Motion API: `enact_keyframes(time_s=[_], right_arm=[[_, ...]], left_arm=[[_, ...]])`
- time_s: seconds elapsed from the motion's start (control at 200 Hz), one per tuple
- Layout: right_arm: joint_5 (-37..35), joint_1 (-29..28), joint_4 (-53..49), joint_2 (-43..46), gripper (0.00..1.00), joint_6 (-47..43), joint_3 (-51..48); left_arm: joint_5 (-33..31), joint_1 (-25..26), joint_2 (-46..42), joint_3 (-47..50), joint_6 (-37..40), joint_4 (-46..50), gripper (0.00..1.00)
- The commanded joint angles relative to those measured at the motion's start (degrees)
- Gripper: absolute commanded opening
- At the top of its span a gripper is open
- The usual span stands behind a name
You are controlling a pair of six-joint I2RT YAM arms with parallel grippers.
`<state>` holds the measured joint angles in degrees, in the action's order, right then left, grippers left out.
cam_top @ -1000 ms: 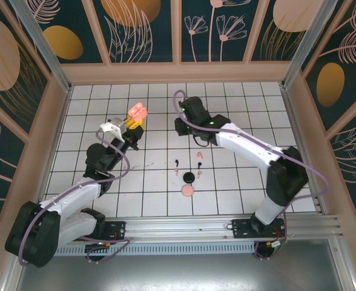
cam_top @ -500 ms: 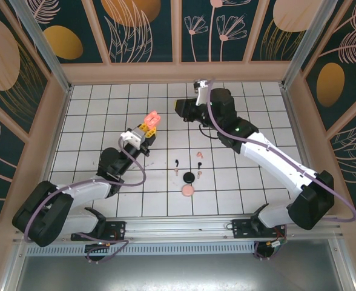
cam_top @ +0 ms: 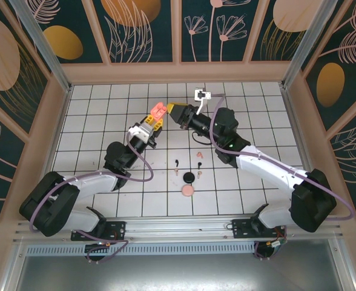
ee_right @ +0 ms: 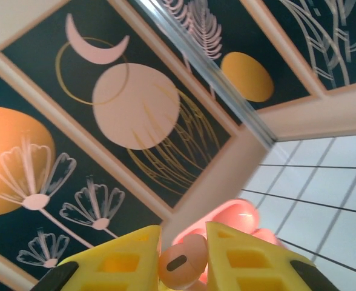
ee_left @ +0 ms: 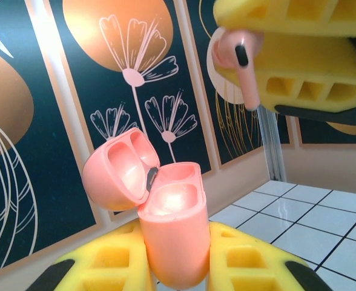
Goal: Insert wireless bluetooth earbuds into charging case
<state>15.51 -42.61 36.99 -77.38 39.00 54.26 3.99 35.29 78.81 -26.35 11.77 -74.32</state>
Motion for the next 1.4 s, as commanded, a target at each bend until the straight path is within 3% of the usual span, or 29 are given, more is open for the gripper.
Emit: enact_keyframes(time_s=[0.0, 0.906, 1.396], right_arm=[[0.27, -1.51, 11.71, -0.1, 0.22, 1.47, -0.54], [-1.57, -3.98, 13.11, -8.54, 0.22, 1.79, 1.66], [-6.1, -5.06, 4.78, -9.68, 0.2, -2.35, 3.82]], left_arm=[[0.82, 0.44, 0.06, -1.93, -0.34, -2.77, 0.0], [2.52, 0.77, -2.01, -3.89, -2.63, 1.73, 0.0], [2.25, 1.13, -3.09, -4.41, -1.49, 3.04, 0.0]])
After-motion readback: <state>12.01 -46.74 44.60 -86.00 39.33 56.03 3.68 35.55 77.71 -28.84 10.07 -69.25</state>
